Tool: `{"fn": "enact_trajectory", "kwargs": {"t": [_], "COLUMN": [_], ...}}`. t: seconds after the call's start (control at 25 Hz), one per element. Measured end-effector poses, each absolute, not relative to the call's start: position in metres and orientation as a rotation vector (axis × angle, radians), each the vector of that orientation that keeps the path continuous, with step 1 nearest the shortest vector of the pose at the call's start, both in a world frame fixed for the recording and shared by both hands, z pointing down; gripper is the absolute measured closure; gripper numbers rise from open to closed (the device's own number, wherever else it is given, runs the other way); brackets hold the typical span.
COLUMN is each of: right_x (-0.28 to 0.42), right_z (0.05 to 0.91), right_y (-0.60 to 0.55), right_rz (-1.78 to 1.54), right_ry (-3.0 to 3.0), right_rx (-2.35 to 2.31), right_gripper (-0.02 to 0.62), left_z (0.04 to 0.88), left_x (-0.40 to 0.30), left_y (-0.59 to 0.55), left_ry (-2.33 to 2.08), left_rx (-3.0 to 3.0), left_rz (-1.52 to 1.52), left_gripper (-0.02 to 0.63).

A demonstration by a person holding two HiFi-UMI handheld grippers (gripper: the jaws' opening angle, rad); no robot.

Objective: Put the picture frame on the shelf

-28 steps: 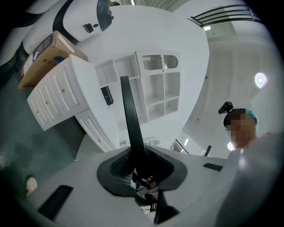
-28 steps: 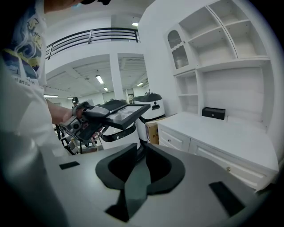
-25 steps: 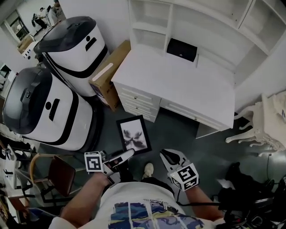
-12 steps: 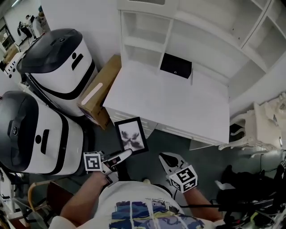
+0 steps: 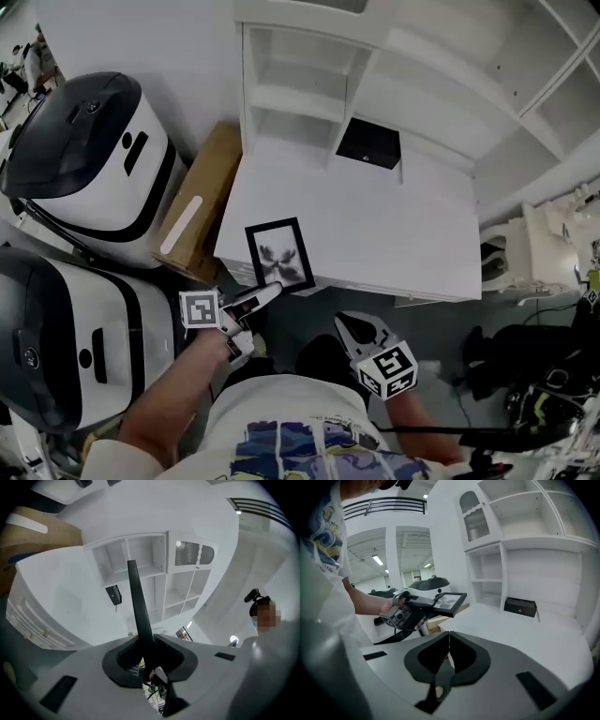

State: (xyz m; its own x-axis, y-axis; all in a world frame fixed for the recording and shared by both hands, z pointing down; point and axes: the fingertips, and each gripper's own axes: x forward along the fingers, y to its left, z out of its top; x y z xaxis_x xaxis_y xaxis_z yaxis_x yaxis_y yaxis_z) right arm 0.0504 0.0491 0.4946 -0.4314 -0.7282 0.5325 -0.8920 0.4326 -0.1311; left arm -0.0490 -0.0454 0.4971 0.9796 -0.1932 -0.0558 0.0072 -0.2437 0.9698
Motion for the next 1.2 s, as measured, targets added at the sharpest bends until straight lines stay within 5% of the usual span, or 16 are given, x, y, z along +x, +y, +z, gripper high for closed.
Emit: {"fn": "enact_trajectory", "kwargs": {"t": [1.2], "right_x": [0.248], "right_z": [0.519], "right_y": [-0.108], "right_rz": [0.614], "right_ry": [-2.278], "right_rx": [1.229], "right_gripper": [0.569], "left_z": [0.605], "left_x": [0.078], "left_y": [-0.360], "left_ry": [-0.494], "left_rx": [1.765], "left_rz": [-0.297], "left_gripper": [0.532]}}
